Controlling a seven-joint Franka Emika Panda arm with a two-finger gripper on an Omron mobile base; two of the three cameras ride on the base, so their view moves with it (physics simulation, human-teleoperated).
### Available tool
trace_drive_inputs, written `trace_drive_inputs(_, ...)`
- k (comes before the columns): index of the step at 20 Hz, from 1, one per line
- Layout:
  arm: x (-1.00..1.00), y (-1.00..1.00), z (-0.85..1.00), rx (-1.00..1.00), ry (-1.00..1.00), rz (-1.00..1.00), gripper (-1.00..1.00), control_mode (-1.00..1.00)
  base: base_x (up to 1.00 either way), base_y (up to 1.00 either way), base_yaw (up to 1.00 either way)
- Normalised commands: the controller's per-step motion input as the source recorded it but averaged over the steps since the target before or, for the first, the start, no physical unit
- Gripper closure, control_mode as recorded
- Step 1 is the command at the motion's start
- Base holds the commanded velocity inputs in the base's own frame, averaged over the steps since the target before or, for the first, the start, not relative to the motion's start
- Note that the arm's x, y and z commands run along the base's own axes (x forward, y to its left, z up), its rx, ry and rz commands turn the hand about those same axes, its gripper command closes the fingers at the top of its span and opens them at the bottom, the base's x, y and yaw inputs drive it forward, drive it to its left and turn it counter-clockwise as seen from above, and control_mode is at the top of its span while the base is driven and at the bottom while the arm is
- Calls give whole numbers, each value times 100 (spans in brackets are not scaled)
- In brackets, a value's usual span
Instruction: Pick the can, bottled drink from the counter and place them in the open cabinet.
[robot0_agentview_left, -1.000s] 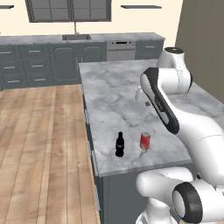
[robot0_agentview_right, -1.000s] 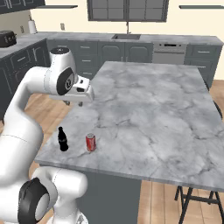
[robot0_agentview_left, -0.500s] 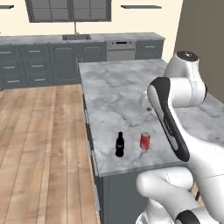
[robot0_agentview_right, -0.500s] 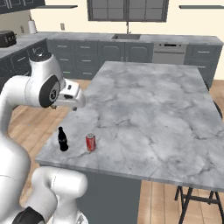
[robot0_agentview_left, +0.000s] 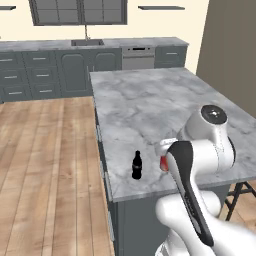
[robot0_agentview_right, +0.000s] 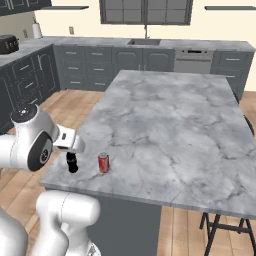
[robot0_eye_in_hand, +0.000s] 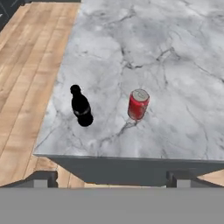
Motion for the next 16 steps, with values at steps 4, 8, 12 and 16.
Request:
trace_drive_inputs(4,-4,-12,-50,1,17,18,-100,-100,0,0,0)
trace_drive_inputs(8,-3,2,-40,0,0,24,-100,-100,0,0,0)
trace_drive_inputs(12,0,3,-49,0,1,27,-100,-100,0,0,0)
trace_drive_inputs(16,22,0,-44,0,-5,26,-100,-100,0,0,0)
